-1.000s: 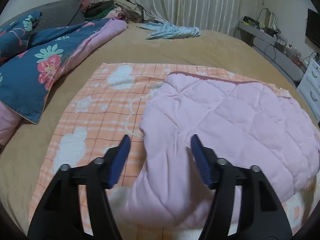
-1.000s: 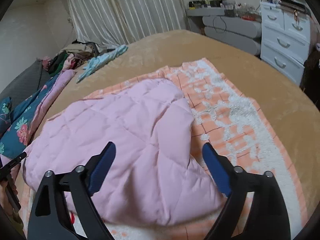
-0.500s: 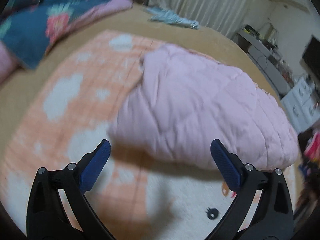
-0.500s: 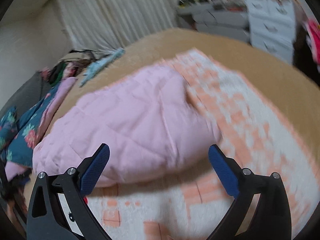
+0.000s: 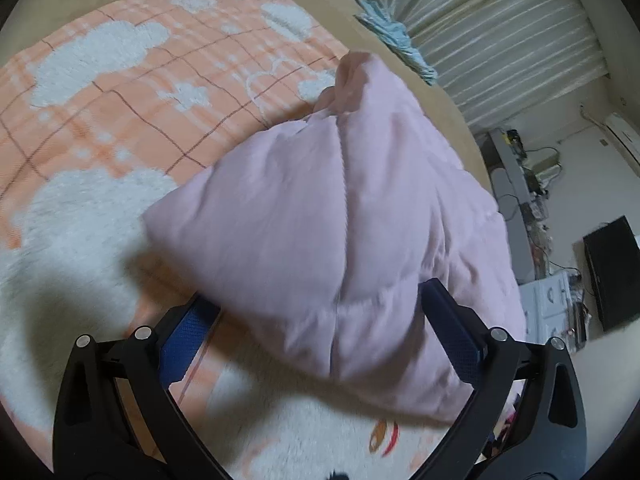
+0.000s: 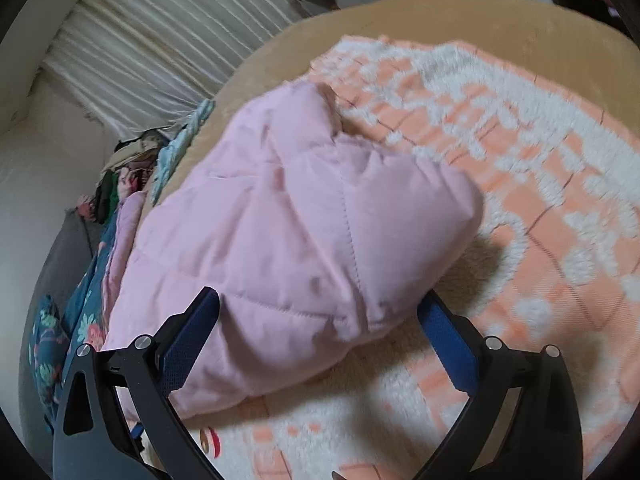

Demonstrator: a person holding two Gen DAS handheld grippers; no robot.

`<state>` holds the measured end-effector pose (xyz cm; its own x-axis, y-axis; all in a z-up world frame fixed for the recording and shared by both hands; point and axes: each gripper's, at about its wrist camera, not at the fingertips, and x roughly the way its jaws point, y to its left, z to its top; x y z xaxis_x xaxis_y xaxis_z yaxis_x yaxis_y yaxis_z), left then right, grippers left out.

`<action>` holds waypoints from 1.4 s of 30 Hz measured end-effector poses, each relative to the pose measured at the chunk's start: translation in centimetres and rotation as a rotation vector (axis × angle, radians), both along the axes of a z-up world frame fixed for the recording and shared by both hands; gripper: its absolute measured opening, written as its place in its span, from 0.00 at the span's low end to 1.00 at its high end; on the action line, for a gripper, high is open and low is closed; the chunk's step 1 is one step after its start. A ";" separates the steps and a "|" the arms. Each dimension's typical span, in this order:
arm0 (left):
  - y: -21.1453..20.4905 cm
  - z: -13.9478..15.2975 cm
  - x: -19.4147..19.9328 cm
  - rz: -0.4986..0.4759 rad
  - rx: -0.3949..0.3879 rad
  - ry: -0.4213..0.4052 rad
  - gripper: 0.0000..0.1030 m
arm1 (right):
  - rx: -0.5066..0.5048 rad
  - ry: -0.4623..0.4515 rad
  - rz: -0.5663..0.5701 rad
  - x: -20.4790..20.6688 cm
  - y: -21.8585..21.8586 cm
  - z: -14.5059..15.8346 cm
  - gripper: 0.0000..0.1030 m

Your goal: Fold large clothes

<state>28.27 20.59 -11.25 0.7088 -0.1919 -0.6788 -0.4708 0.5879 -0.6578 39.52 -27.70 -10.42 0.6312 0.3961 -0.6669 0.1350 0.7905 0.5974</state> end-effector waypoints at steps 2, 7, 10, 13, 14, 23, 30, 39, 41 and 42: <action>0.0 -0.5 0.8 0.009 -0.013 -0.004 0.92 | 0.012 0.000 -0.005 0.8 0.2 -0.6 0.96; 0.1 -1.5 2.2 0.015 -0.045 -0.025 0.92 | 0.093 -0.008 0.004 2.7 0.3 -2.2 0.96; -0.1 -1.3 2.9 0.000 -0.017 -0.027 0.91 | 0.110 -0.042 0.002 3.0 0.4 -2.5 0.94; -0.6 -0.7 3.4 -0.010 0.043 -0.037 0.79 | 0.074 -0.100 0.031 2.8 1.2 -2.1 0.77; -1.2 -0.2 3.5 -0.018 0.099 -0.043 0.71 | 0.071 -0.109 0.037 2.9 1.3 -1.9 0.70; -3.5 3.4 4.3 -0.110 0.336 -0.041 0.40 | -0.109 -0.164 0.137 2.8 3.3 1.0 0.45; -4.8 5.5 4.2 -0.155 0.446 -0.068 0.31 | -0.292 -0.227 0.204 2.4 5.8 3.1 0.35; -5.0 8.8 3.1 -0.196 0.514 -0.095 0.27 | -0.389 -0.331 0.278 0.5 7.0 7.0 0.32; -5.2 9.7 2.5 -0.199 0.520 -0.105 0.27 | -0.404 -0.351 0.295 0.0 7.1 8.0 0.31; -5.2 10.1 2.1 -0.203 0.529 -0.110 0.27 | -0.410 -0.358 0.301 -0.1 7.2 8.5 0.31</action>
